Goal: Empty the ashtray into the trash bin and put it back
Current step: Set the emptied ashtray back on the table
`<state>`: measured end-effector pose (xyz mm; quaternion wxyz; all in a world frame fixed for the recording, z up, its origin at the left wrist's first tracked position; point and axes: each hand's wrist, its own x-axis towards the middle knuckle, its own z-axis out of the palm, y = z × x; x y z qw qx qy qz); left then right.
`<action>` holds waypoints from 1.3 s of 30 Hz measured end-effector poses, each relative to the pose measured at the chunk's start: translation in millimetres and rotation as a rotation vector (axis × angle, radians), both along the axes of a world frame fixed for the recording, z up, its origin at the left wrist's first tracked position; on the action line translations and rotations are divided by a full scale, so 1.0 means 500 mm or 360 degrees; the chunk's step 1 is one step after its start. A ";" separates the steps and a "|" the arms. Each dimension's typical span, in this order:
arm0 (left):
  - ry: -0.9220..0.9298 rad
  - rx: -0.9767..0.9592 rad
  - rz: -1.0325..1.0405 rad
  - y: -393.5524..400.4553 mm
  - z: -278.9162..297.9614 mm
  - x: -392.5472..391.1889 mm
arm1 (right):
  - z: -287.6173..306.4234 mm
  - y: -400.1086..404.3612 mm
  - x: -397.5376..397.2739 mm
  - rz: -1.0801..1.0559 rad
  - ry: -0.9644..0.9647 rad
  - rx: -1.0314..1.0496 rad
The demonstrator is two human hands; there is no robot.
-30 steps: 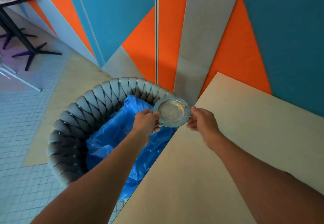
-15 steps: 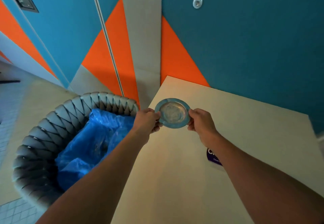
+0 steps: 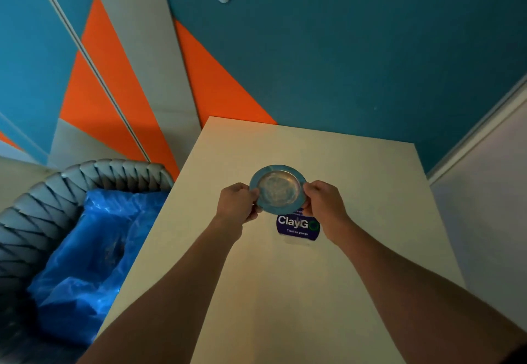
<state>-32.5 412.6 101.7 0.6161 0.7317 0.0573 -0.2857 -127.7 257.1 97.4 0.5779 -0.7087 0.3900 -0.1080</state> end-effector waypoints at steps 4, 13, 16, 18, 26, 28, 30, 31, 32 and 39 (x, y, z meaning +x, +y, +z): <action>0.0013 0.0051 -0.0059 -0.039 -0.038 -0.027 | -0.037 -0.033 -0.041 -0.0077 0.0049 0.0042; 0.0010 0.0252 -0.0185 -0.096 -0.149 -0.030 | -0.152 -0.074 -0.071 -0.0146 0.0180 0.0057; 0.0022 0.0325 -0.0223 -0.109 -0.192 -0.022 | -0.194 -0.084 -0.070 -0.0138 0.0250 0.0055; 0.0036 0.0376 -0.0251 -0.117 -0.220 -0.017 | -0.223 -0.090 -0.068 -0.0125 0.0299 0.0058; -0.0049 0.0575 -0.0321 -0.141 -0.294 0.008 | -0.299 -0.107 -0.059 -0.0088 0.0408 0.0072; -0.0051 0.0584 -0.0337 -0.150 -0.301 0.017 | -0.304 -0.111 -0.058 -0.0086 0.0440 0.0060; -0.0067 0.0633 -0.0383 -0.156 -0.306 0.022 | -0.306 -0.113 -0.058 -0.0072 0.0480 0.0048; -0.0095 0.0681 -0.0418 -0.158 -0.308 0.022 | -0.306 -0.114 -0.059 -0.0063 0.0496 0.0040; -0.0130 0.0734 -0.0454 -0.159 -0.308 0.022 | -0.306 -0.114 -0.060 -0.0054 0.0505 0.0031; -0.0192 0.1013 -0.0757 -0.169 -0.292 0.038 | -0.301 -0.109 -0.061 -0.0062 0.0520 0.0065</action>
